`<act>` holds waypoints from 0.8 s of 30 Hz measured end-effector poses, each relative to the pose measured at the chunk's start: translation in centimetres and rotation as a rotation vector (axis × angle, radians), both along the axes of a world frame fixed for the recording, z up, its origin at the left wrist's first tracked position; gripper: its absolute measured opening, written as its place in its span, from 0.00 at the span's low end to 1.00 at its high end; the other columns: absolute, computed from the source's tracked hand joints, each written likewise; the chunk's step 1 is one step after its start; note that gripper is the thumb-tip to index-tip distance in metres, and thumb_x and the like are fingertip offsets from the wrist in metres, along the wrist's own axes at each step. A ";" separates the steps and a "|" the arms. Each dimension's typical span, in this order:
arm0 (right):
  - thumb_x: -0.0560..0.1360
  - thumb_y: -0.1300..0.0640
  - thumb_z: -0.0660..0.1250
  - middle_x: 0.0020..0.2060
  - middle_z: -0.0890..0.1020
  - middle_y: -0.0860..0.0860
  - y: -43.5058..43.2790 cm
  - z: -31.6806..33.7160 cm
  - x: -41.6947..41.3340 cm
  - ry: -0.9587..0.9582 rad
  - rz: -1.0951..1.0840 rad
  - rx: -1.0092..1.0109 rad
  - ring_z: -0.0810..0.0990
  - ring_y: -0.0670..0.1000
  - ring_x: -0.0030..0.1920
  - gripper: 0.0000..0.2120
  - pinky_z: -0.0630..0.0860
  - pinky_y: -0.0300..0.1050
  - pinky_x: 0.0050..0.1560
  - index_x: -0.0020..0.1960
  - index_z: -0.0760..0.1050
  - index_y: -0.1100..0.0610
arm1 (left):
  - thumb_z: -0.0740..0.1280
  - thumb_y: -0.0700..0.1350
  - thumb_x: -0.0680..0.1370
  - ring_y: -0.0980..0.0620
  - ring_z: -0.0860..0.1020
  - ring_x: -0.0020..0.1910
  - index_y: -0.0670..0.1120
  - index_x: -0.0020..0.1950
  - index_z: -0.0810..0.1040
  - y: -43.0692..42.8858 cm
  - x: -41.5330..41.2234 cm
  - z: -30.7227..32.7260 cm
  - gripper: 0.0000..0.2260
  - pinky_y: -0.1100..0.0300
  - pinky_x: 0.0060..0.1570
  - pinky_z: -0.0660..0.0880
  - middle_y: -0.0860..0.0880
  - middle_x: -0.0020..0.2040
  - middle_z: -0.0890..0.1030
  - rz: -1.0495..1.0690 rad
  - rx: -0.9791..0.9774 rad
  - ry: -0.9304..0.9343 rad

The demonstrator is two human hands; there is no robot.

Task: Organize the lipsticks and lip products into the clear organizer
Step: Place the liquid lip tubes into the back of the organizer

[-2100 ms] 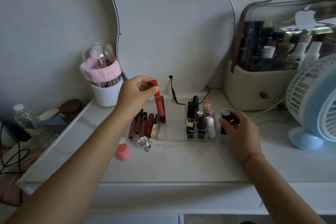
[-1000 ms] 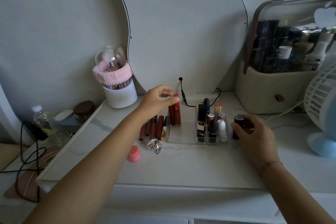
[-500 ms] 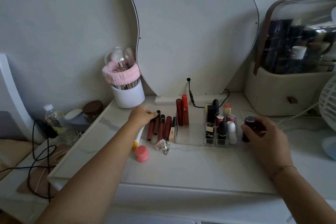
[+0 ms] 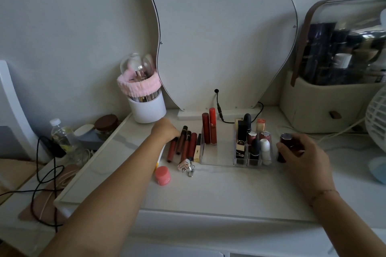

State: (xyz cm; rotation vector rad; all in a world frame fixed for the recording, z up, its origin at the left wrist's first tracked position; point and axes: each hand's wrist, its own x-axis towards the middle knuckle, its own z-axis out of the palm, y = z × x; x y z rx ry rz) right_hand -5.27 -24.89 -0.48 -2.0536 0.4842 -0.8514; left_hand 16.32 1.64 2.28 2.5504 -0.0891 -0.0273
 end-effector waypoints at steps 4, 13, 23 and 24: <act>0.71 0.55 0.69 0.41 0.81 0.50 0.0 -0.1 0.0 -0.001 -0.002 -0.008 0.78 0.53 0.41 0.10 0.73 0.45 0.44 0.52 0.77 0.54 | 0.69 0.38 0.66 0.46 0.77 0.40 0.36 0.42 0.81 0.3 0.0 0.4 0.07 0.58 0.41 0.73 0.42 0.40 0.80 0.028 -0.100 0.007; 0.71 0.55 0.70 0.40 0.79 0.49 -0.1 -0.2 0.0 -0.006 -0.003 -0.017 0.76 0.51 0.40 0.10 0.69 0.41 0.42 0.52 0.77 0.54 | 0.70 0.37 0.72 0.62 0.77 0.31 0.40 0.52 0.81 2.4 -3.3 7.9 0.09 0.74 0.34 0.73 0.50 0.38 0.81 -0.179 -0.590 -0.106; 0.71 0.55 0.70 0.40 0.79 0.49 -0.2 -0.2 0.0 -0.018 -0.007 -0.004 0.76 0.50 0.40 0.09 0.69 0.41 0.40 0.51 0.77 0.54 | 0.71 0.34 0.70 0.59 0.81 0.42 0.45 0.48 0.81 -5.0 -7.5 12.4 0.10 0.70 0.46 0.76 0.49 0.44 0.83 -0.613 -0.640 -0.245; 0.71 0.55 0.70 0.40 0.79 0.49 -0.2 -0.2 0.0 -0.019 -0.009 0.002 0.76 0.50 0.40 0.09 0.69 0.41 0.40 0.51 0.77 0.54 | 0.72 0.34 0.70 0.60 0.81 0.41 0.45 0.49 0.81 -5.7 -7.3 11.9 0.11 0.70 0.46 0.76 0.50 0.43 0.83 -0.618 -0.602 -0.250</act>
